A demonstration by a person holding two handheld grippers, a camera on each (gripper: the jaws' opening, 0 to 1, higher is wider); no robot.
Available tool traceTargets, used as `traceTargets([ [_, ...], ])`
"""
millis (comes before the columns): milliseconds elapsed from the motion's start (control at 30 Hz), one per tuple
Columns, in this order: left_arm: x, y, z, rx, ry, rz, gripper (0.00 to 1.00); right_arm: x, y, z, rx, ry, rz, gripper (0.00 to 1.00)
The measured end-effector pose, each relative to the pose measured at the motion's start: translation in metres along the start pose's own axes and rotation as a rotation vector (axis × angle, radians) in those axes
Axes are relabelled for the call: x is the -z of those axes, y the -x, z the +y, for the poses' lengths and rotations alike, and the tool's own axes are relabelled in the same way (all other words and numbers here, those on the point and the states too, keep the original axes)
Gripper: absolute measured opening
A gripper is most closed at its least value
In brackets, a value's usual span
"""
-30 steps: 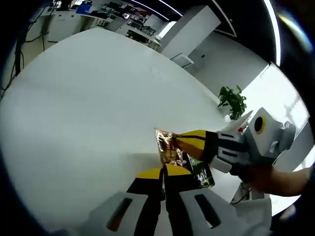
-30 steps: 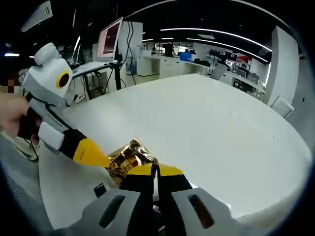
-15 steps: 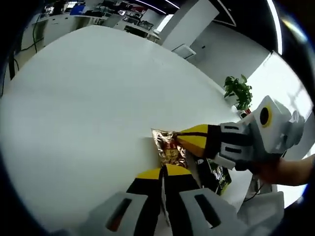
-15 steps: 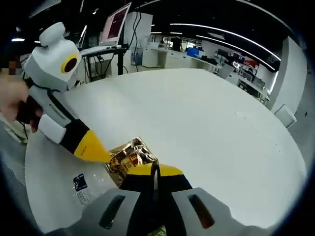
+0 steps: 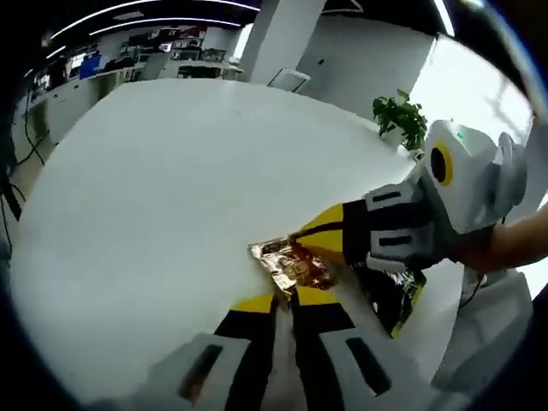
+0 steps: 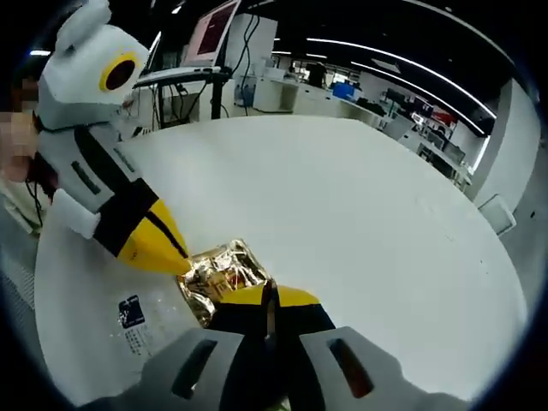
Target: Arrange the skincare products in the storage area until every visible bottle or jar stands upright without overlapping.
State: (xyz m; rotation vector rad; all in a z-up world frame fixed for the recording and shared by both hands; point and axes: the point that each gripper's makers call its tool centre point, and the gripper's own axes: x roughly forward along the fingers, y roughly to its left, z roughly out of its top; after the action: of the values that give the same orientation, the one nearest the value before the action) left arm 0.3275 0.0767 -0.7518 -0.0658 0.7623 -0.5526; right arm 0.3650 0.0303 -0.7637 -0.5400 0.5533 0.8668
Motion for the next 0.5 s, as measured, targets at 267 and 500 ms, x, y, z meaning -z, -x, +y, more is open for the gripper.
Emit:
traceTargets([
  [267,-0.019,-0.018,-0.011,0.016,-0.332,0.008,0.2,-0.001,-0.002,0.0,-0.006,0.042,-0.003,0.03],
  [500,-0.006,-0.035,-0.005,0.004,-0.427,0.091,0.22,-0.001,-0.002,0.0,-0.005,0.064,-0.003,0.03],
])
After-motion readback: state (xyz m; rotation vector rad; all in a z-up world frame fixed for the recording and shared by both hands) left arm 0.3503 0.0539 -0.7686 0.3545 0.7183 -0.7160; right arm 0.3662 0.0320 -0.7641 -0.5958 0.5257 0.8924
